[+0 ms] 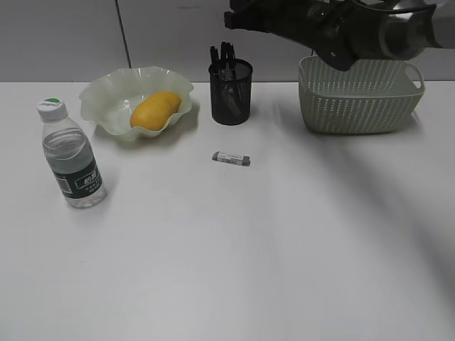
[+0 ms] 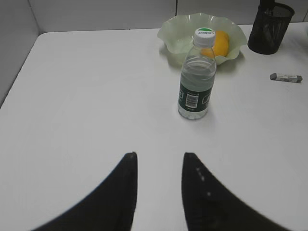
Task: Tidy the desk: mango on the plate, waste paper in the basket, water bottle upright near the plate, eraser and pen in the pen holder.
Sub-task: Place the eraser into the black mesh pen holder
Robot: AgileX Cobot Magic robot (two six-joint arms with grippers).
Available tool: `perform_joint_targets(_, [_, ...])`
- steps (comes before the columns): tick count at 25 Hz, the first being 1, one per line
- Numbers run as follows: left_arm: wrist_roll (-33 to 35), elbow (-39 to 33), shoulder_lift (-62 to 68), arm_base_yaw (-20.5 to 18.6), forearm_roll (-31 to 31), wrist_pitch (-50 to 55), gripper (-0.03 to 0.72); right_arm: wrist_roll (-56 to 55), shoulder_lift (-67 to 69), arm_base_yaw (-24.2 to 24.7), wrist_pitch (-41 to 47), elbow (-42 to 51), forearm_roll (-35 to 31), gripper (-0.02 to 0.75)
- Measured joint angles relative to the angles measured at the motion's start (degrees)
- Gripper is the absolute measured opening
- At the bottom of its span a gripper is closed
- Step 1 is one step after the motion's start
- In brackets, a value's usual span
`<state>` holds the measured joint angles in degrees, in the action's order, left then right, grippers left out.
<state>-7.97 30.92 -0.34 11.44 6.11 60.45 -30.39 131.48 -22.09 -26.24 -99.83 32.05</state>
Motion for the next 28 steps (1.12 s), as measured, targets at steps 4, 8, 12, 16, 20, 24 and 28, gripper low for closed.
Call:
perform_joint_targets(4, [0.0,0.0,0.0,0.0,0.0,0.07,0.237,-1.62,2.49,0.0,0.05,-3.48,0.13,0.167])
perform_joint_targets(8, [0.0,0.0,0.0,0.0,0.0,0.07,0.237,-1.94,2.93,0.0,0.43,-4.28,0.2,0.167])
perform_joint_targets(12, [0.0,0.0,0.0,0.0,0.0,0.07,0.237,-3.08,2.93,0.0,2.32,-4.33,0.68,0.167])
perform_joint_targets(16, [0.0,0.0,0.0,0.0,0.0,0.07,0.237,-7.18,2.93,0.0,2.42,-4.33,5.35,0.195])
perform_joint_targets(20, [0.0,0.0,0.0,0.0,0.0,0.07,0.237,-9.65,2.94,0.0,2.0,-4.33,8.9,0.351])
perform_joint_targets(24, [0.0,0.0,0.0,0.0,0.0,0.07,0.237,-10.26,2.94,0.0,1.81,-4.39,9.51,0.461])
perform_joint_targets(28, [0.0,0.0,0.0,0.0,0.0,0.07,0.237,-13.24,2.15,0.0,4.09,-4.39,10.1,0.491])
